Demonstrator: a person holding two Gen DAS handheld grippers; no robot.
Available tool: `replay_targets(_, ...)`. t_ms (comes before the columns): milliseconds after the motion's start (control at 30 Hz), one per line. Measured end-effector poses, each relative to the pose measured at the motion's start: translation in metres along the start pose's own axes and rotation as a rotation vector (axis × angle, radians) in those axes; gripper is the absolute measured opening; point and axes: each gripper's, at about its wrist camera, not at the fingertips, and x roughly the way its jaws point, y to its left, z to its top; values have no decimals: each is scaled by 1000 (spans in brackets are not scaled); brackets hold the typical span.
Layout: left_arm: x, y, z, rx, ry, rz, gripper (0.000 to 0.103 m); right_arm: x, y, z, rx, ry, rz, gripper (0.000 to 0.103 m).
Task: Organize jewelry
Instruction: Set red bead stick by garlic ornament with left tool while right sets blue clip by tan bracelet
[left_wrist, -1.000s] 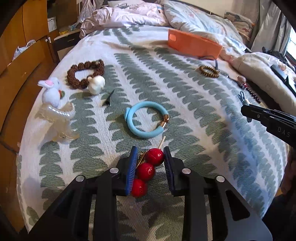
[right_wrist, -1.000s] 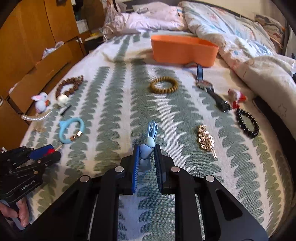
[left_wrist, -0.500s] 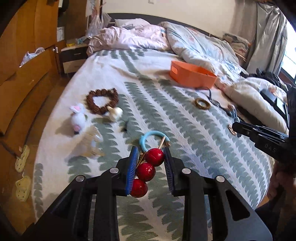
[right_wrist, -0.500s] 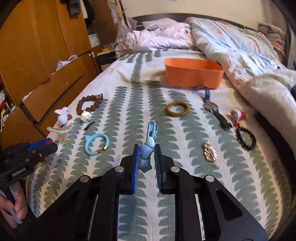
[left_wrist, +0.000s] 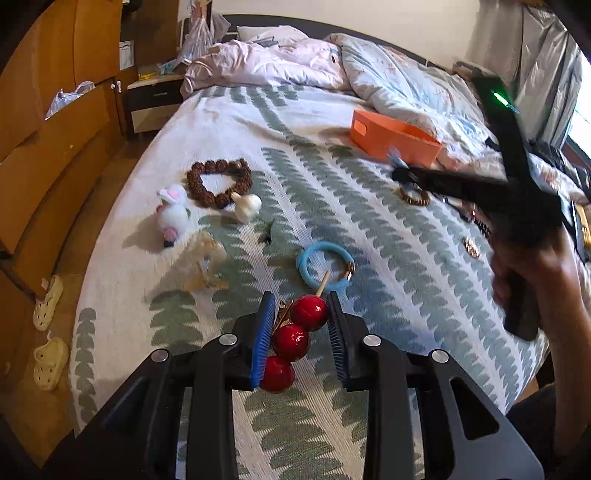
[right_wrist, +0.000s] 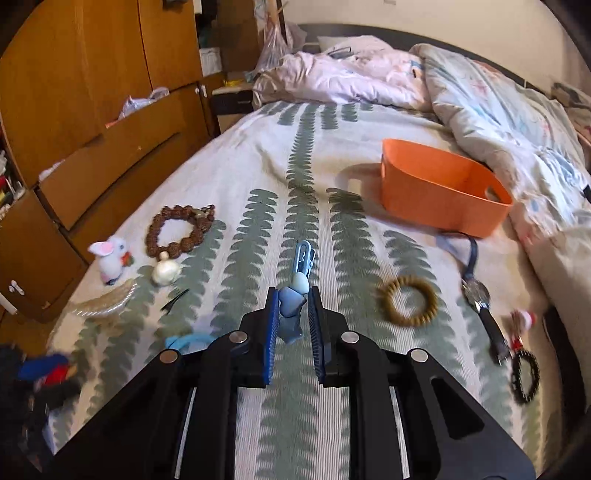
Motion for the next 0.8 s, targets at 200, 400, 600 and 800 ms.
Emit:
replay_targets(200, 11, -8, -10, 25, 40, 1, 29, 39, -5, 23, -14, 42, -21, 18)
replay_targets(400, 24, -9, -12, 33, 57, 46, 29, 74, -18, 44, 9, 79, -43, 18)
replay_targets(600, 34, -5, -7, 25, 59, 89, 29, 99, -28, 48, 9, 111, -64, 18)
replay_targets(800, 23, -5, 5, 34, -14, 117, 29, 106, -33, 51, 10, 109, -55, 18)
